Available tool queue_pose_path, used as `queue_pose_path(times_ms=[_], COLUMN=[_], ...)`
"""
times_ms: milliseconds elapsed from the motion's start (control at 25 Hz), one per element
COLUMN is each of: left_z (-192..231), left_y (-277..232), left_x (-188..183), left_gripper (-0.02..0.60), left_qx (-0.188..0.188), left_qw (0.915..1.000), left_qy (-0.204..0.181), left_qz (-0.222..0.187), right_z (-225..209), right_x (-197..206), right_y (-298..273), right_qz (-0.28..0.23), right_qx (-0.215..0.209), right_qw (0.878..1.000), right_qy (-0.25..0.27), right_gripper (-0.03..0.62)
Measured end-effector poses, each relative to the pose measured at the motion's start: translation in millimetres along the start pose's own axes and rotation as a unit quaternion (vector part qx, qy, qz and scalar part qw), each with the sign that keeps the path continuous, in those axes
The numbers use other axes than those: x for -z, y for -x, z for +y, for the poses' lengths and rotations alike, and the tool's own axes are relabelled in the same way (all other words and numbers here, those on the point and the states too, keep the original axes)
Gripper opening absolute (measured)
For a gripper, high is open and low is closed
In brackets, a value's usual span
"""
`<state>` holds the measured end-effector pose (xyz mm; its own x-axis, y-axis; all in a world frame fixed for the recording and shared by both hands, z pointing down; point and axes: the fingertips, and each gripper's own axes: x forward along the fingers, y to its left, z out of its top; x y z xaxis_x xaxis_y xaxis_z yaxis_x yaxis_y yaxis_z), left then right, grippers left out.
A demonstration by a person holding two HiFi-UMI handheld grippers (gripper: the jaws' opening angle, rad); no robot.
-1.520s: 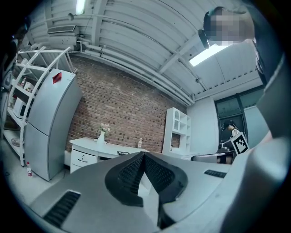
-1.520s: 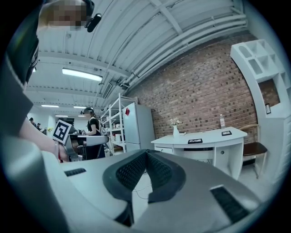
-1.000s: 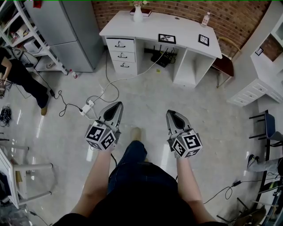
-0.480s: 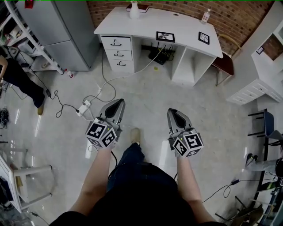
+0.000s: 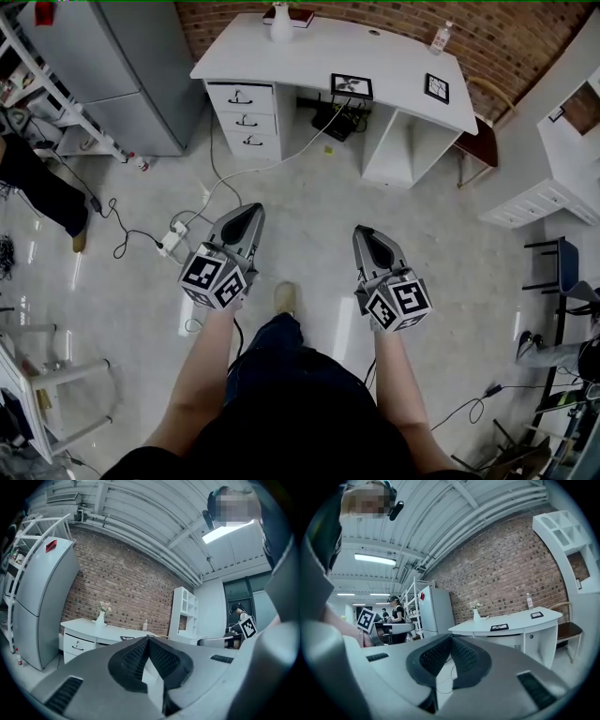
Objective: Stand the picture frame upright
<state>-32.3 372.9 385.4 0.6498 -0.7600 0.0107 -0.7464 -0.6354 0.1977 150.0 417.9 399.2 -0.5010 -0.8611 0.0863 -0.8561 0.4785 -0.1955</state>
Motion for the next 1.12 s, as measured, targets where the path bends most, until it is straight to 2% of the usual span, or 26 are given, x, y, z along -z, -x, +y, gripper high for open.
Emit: queue_pose_path(times_ms=[280,680,1120], left_z=[37.7,90.2,124.5], left_y=[-41.3,-104.0,-154.9], left_x=[-2.7,-21.7,-22.5], left_gripper=[0.000,0.000,0.000], left_qx=[0.005,0.024,0.049], left_qw=[0.9999,0.9997,0.9988], left_qy=[0.011,0.009,0.004], left_qz=[0.001,-0.001,0.003], right_z=[-20.1,-52.2,-83.4], right_x=[-6.0,-24.8,-27.2], right_y=[-48.1,-115.8,-160.1], right_qz=[0.001,-0.010,-0.021], right_qx=[-0.007,0.005,0.025], right_qw=[1.000,1.000,0.999], right_qy=[-0.007,-0.021,-0.027], right_gripper=[0.003,0.005,0.005])
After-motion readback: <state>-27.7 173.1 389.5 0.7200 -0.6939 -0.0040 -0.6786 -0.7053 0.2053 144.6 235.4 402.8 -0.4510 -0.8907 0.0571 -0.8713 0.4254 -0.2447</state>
